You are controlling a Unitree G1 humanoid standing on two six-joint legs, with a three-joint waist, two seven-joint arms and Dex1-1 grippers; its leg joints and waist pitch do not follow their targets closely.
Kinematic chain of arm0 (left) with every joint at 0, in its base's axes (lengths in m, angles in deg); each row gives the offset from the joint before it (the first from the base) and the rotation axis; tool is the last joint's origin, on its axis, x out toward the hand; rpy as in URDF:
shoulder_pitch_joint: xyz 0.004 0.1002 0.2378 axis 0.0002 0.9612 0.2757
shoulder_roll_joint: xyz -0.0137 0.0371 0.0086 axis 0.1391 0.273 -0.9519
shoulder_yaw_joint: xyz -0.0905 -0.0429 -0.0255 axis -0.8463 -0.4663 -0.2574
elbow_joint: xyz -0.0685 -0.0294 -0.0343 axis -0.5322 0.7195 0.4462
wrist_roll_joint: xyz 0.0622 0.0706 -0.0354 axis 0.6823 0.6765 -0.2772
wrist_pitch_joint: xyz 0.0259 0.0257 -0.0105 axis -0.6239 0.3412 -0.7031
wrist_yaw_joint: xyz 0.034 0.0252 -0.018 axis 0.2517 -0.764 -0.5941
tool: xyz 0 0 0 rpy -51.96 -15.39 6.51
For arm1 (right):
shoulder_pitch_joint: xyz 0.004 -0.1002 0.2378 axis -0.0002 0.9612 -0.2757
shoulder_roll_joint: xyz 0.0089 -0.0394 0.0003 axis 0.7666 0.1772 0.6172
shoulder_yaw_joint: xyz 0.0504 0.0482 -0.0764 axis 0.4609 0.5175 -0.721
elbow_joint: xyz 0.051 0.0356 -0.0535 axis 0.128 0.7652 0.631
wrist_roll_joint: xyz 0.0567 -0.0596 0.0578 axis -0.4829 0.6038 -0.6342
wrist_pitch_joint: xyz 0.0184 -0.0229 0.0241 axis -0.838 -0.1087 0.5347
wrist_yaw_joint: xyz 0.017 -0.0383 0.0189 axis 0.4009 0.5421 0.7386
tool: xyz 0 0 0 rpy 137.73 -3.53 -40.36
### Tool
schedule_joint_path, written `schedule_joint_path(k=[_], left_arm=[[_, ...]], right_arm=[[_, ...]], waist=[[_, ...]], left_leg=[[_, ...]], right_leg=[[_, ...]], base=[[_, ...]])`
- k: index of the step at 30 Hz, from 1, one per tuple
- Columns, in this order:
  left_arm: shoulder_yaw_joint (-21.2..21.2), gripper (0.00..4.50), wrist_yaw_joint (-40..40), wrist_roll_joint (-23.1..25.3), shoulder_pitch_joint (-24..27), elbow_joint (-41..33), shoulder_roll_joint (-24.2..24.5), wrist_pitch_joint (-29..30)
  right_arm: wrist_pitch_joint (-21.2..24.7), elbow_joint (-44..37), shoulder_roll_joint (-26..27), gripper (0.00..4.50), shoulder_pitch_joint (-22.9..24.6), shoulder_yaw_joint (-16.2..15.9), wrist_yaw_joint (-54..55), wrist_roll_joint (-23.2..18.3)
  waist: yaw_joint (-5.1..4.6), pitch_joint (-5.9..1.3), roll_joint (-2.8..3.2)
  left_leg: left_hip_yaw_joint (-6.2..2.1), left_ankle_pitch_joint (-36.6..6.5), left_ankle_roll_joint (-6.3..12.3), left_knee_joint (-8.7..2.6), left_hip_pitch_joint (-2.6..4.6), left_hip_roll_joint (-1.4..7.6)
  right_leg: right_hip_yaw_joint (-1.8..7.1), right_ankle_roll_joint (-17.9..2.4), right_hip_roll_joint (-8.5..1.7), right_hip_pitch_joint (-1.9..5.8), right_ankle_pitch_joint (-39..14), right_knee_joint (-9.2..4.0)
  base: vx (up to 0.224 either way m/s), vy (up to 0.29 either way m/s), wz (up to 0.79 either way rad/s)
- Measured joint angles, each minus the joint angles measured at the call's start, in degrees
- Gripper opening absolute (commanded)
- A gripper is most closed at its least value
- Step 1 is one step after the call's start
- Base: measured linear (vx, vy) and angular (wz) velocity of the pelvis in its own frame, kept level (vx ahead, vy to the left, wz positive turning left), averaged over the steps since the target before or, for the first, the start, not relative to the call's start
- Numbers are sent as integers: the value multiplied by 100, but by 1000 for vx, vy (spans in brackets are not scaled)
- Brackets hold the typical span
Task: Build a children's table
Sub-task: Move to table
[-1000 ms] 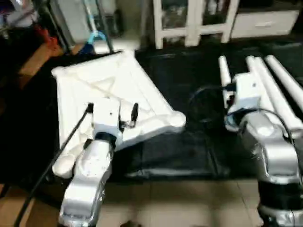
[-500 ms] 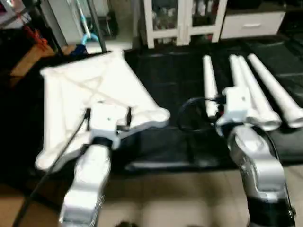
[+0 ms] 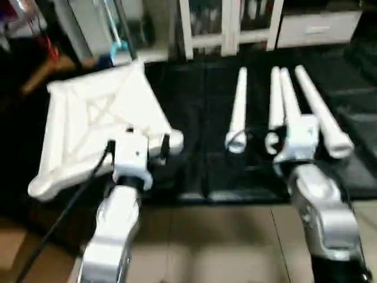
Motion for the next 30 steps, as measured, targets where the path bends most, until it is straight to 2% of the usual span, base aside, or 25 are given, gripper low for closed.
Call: schedule_joint_path(k=[1,3,4,6,7,8,9,10,11,12,14,16,17,19,20,21,22,23,24,25,26,27,28,29,30], left_arm=[[-32,442,-1,-37,1,1,-3,-45],[-76,442,0,-47,2,1,5,-98],[-76,442,3,-47,3,0,6,-103],[-107,442,3,-47,9,-4,27,-112],[-127,442,3,-46,12,-3,46,-112],[-155,442,4,-46,11,2,86,-113],[-175,442,4,-46,14,-3,107,-115],[-187,442,3,-46,27,2,90,-120],[-190,442,2,-46,62,2,54,-121],[-152,442,7,-50,72,0,39,-122],[-54,442,23,-64,26,-2,-1,-130],[-79,442,33,-73,35,-9,24,-150],[-113,442,35,-79,35,-11,55,-154],[-185,442,34,-85,46,-9,94,-154],[-228,442,33,-85,64,-9,97,-154],[-277,442,31,-83,65,-11,131,-154],[-318,442,28,-81,63,-11,135,-154],[-320,442,24,-79,63,-12,130,-155],[-286,442,23,-77,49,5,112,-151],[-162,442,31,-80,11,21,20,-147],[6,442,55,-84,-28,23,-28,-148],[16,442,56,-83,-15,6,-24,-148],[-6,442,57,-84,-23,-18,7,-148],[-52,442,59,-89,-18,-64,38,-155],[-98,442,72,-108,-12,-87,64,-186]], right_arm=[[-11,13,67,450,-61,2,12,-11],[-39,23,163,450,-191,-77,37,-40],[-48,22,177,450,-198,-127,51,-48],[-56,22,188,450,-200,-203,54,-92],[-57,21,192,450,-189,-231,50,-100],[-59,22,192,450,-146,-274,43,-101],[-59,26,176,450,-126,-283,28,-93],[-75,25,141,450,-134,-283,5,-83],[-106,26,109,450,-134,-269,-11,-79],[-110,45,97,450,-140,-249,-12,-78],[-113,131,13,450,-126,-146,-12,-70],[-115,152,-4,450,-130,-137,-17,-56],[-117,153,-4,450,-141,-178,-25,-56],[-120,158,26,450,-154,-261,-55,-56],[-122,165,49,450,-191,-391,-83,-61],[-126,165,83,450,-218,-452,-102,-68],[-133,165,88,450,-252,-484,-114,-76],[-148,165,78,450,-255,-483,-115,-80],[-154,163,32,450,-217,-445,-116,-81],[-156,195,-30,450,-162,-350,-107,-73],[-154,237,-135,450,-120,-183,-93,-40],[-154,253,-141,450,-127,-154,-81,-10],[-154,241,-122,450,-147,-167,-85,-8],[-152,232,-76,450,-200,-199,-102,-11],[-151,222,-49,450,-257,-240,-118,-16]], waist=[[-37,6,6],[-209,23,19],[-285,26,28],[-467,127,72],[-500,153,80],[-526,220,40],[-536,227,-55],[-554,244,-114],[-574,252,-114],[-562,236,-82],[-589,184,2],[-588,128,78],[-603,80,142],[-683,76,103],[-740,71,81],[-776,53,49],[-791,43,-6],[-804,35,-124],[-781,36,-159],[-715,42,-177],[-609,33,-148],[-500,30,-160],[-389,20,-127],[-234,-26,42],[-182,-39,235]], left_leg=[[13,16,-48,-14,23,33],[13,-38,-208,-13,84,94],[3,-42,-213,-14,109,139],[-34,-111,-295,-29,260,205],[-34,-111,-295,-37,291,237],[16,-111,-295,-64,374,250],[81,-111,-295,-60,479,229],[108,-111,-296,-51,539,223],[145,-216,-313,-21,552,203],[132,-364,-167,63,450,196],[90,-469,83,138,345,154],[40,-291,-27,101,336,175],[-1,-163,-118,71,366,188],[-16,-203,-104,43,431,133],[-26,-251,-81,22,465,95],[-37,-288,-54,15,488,55],[-54,-341,-19,12,521,-10],[-88,-400,2,9,579,-134],[-110,-482,130,92,525,-223],[-127,-569,612,268,462,-245],[-134,-534,796,736,220,-238],[-113,-503,741,862,41,-258],[-111,-410,589,718,-98,-238],[-126,-223,456,175,-196,-100],[-211,270,311,15,-187,61]], right_leg=[[-4,-9,22,11,-6,-11],[-42,-33,79,88,-28,-94],[-104,-41,86,149,-35,-163],[-300,-53,97,343,-67,-321],[-337,-53,97,420,-115,-346],[-341,-152,70,548,-375,-81],[-280,-160,68,657,-417,1],[-220,-127,85,709,-390,23],[-209,-127,77,706,-400,-19],[-226,-122,72,729,-404,-64],[-216,-121,115,769,-404,-151],[-229,-122,176,811,-401,-231],[-249,-129,182,846,-394,-271],[-257,-216,169,851,-409,-292],[-260,-409,152,842,-496,-231],[-258,-449,130,773,-521,-117],[-256,-399,89,654,-526,31],[-160,-169,55,509,-543,72],[-61,-78,80,584,-565,111],[31,-88,125,637,-601,71],[108,-93,169,769,-605,-47],[169,-80,199,857,-598,-146],[161,-79,232,946,-599,-228],[50,-79,363,1047,-629,-308],[-112,-61,488,1090,-712,-262]], base=[[-78,-83,-4],[-65,-35,-5],[-51,-4,2],[-53,9,-4],[-66,41,-15],[0,0,0],[0,0,0],[0,0,0],[64,-16,-7],[64,-16,-7],[122,22,4],[118,29,11],[150,58,6],[157,53,7],[181,36,7],[181,36,7],[193,-4,-7],[163,-69,-22],[163,-69,-22],[160,-31,-3],[172,41,16],[172,41,16],[87,31,7],[-85,19,-1],[-85,19,-1]])
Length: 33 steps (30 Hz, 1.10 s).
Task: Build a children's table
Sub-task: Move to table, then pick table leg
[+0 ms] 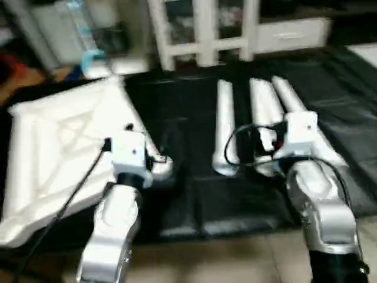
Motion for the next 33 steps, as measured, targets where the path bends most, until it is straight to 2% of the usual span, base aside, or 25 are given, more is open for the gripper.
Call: schedule_joint_path(k=[1,2,3,4,5,6,8,9,11,12,13,16,19,22,26,31,33], left_arm=[[-59,442,22,-24,83,-13,51,-16],[-176,442,35,-30,125,10,121,-15],[-197,442,60,-35,119,29,146,-14],[-178,442,105,-37,109,15,145,-15],[-141,442,164,-39,98,19,161,-14],[-105,442,197,-42,100,9,156,-16],[44,442,312,-100,100,-79,157,-34],[83,442,364,-124,102,-82,164,-35],[122,442,498,-153,114,-94,304,-35],[135,442,554,-156,124,-105,353,-32],[160,442,590,-159,129,-117,373,-27],[337,442,898,-201,114,-141,527,167],[598,442,1282,-306,88,-141,661,373],[820,442,1735,-506,23,-171,927,559],[1138,442,2269,-598,-88,-197,1225,641],[1051,442,2424,-601,-309,-215,1388,750],[1039,442,2434,-609,-322,-221,1419,778]], right_arm=[[12,16,81,450,-39,-102,-10,-3],[16,-6,138,450,-72,-278,-50,-39],[25,-10,132,450,-82,-347,-84,-88],[61,-8,115,450,-83,-326,-82,-111],[121,-6,79,450,-81,-290,-78,-116],[184,1,27,450,-78,-254,-70,-112],[347,2,-7,450,-125,-182,-6,-90],[448,12,-30,450,-128,-141,24,-70],[694,126,-71,450,-222,-87,34,-67],[777,183,-85,450,-292,-72,13,-68],[816,194,-88,450,-335,-63,-4,-71],[961,624,-130,450,-636,-57,-13,-129],[1048,1198,-267,450,-984,-45,-43,-124],[1315,1980,-222,450,-1571,-37,28,-87],[1692,2840,-137,450,-2214,206,134,-139],[1810,4037,-29,450,-2761,528,281,-356],[1816,4340,23,450,-2889,692,318,-459]], waist=[[67,1,-25],[41,3,-63],[47,8,-94],[73,9,-134],[115,13,-177],[181,10,-179],[255,8,-194],[260,10,-200],[238,16,-198],[216,21,-202],[197,27,-204],[179,70,-262],[181,100,-272],[132,118,-293],[75,136,-333],[59,142,-344],[67,138,-342]], left_leg=[[10,-69,-248,149,33,26],[1,-141,-208,217,36,-32],[9,-149,-195,222,34,-97],[35,-127,-231,216,35,-150],[55,-116,-245,209,40,-209],[61,-94,-265,186,37,-221],[86,-25,-306,65,-6,-198],[107,-10,-312,15,4,-179],[209,-3,-345,-30,42,-89],[219,-3,-345,-41,55,-86],[228,-4,-345,-46,57,-86],[270,-4,-345,-49,65,-88],[297,-4,-346,-67,54,-90],[324,-4,-346,-73,49,-91],[371,-4,-346,-82,47,-90],[418,1,-337,-83,32,-89],[426,56,-265,-84,17,-81]], right_leg=[[-97,-9,-49,-15,-128,211],[-72,-65,-118,-142,-157,528],[-5,-44,-159,-358,-100,704],[31,49,-203,-505,53,606],[158,103,-235,-644,186,458],[185,93,-258,-701,275,411],[156,60,-263,-738,357,371],[138,50,-266,-733,386,334],[117,-3,-254,-678,433,240],[119,-12,-254,-665,455,215],[122,-23,-257,-663,483,198],[119,-6,-299,-673,519,191],[121,6,-317,-685,557,139],[120,8,-340,-706,633,106],[117,9,-373,-732,663,107],[114,-26,-405,-767,703,107],[111,-22,-400,-782,702,107]], base=[[-40,26,-18],[104,36,-13],[104,36,-13],[82,41,7],[0,0,0],[0,0,0],[0,0,0],[0,0,0],[-71,-9,4],[-78,5,2],[-79,26,-2],[-79,31,-4],[-73,32,-4],[0,0,0],[0,0,0],[0,0,0],[0,0,0]])
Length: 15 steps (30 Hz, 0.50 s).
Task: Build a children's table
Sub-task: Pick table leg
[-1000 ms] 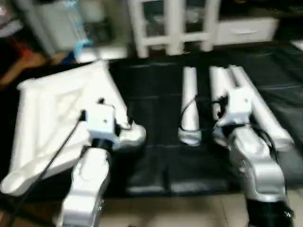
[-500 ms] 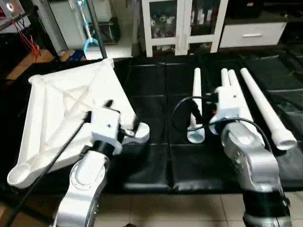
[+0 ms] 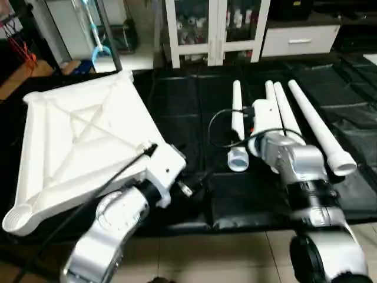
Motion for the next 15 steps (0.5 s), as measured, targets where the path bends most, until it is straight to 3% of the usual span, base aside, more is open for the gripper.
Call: schedule_joint_path(k=[5,8,13,15], left_arm=[[55,442,245,-127,-3,-354,181,207],[138,442,319,-145,-1,-447,213,231],[138,442,313,-148,5,-481,218,310],[137,450,314,-168,5,-518,220,336]], right_arm=[[144,873,139,450,-447,604,372,-278],[334,1169,83,450,-621,609,413,-302],[361,1347,27,450,-655,507,200,-298],[360,1502,3,422,-714,501,181,-299]], waist=[[50,-7,-19],[135,-27,-68],[169,-28,-121],[169,-29,-153]], left_leg=[[80,41,53,1,-19,35],[119,38,79,1,-20,54],[195,37,77,-1,-1,94],[228,37,75,-2,10,117]], right_leg=[[5,0,-1,-16,-8,-27],[6,-1,-1,-16,-8,-42],[14,-2,-11,-11,-7,-35],[14,0,-13,-12,-5,-29]], base=[[0,0,0],[0,0,0],[0,0,0],[0,0,0]])
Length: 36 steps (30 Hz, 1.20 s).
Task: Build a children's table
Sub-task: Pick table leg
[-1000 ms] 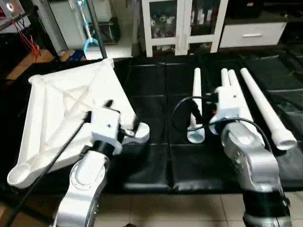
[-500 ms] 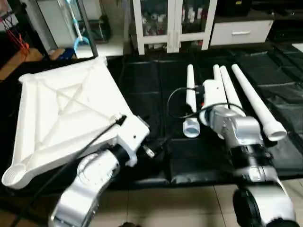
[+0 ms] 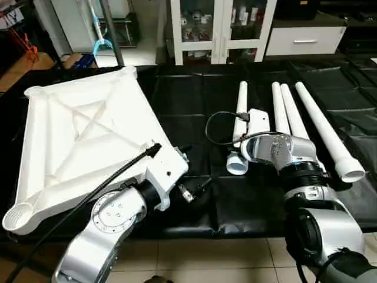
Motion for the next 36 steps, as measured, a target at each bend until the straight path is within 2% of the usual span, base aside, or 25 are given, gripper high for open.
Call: schedule_joint_path(k=[3,4,6,9,20,24,31,36], left_arm=[[7,450,66,-67,0,-143,48,109],[19,450,123,-84,3,-183,93,148],[98,450,239,-138,50,-280,216,225],[177,450,315,-166,85,-303,254,290],[259,450,379,-169,84,-308,278,345],[253,450,351,-156,77,-298,392,590],[202,450,283,-167,179,-288,357,711],[-114,450,-104,-235,125,-134,-32,745]], right_arm=[[3,186,-68,412,-71,-5,-7,14],[5,229,-105,387,-88,-36,-14,28],[12,260,-192,387,-93,-115,-21,117],[11,335,-240,349,-123,-149,-33,144],[-7,401,-350,263,-147,-198,-143,149],[-38,403,-367,224,-154,-197,-142,141],[-41,413,-407,197,-157,-177,-148,130],[-62,352,-401,193,-149,-127,-128,110]], waist=[[3,5,-36],[4,5,-41],[17,3,-45],[27,-1,-54],[42,-4,-58],[43,-4,-58],[50,-4,-59],[50,-1,-57]], left_leg=[[11,3,-6,0,2,15],[14,3,-6,0,2,16],[18,4,-7,-1,3,17],[24,4,-7,-1,4,20],[28,4,-8,-2,8,24],[28,4,-8,-2,11,24],[30,4,-8,-2,12,24],[31,4,-8,-2,11,25]], right_leg=[[-6,4,1,-5,3,1],[-5,5,1,-6,4,2],[-4,5,1,-6,5,2],[-2,3,1,-8,9,3],[-3,3,1,-6,9,2],[-3,2,1,-6,9,5],[-1,2,1,-6,9,3],[-1,-1,2,-8,13,3]], base=[[0,0,0],[0,0,0],[0,0,0],[0,0,0],[0,0,0],[0,0,0],[0,0,0],[0,0,0]])
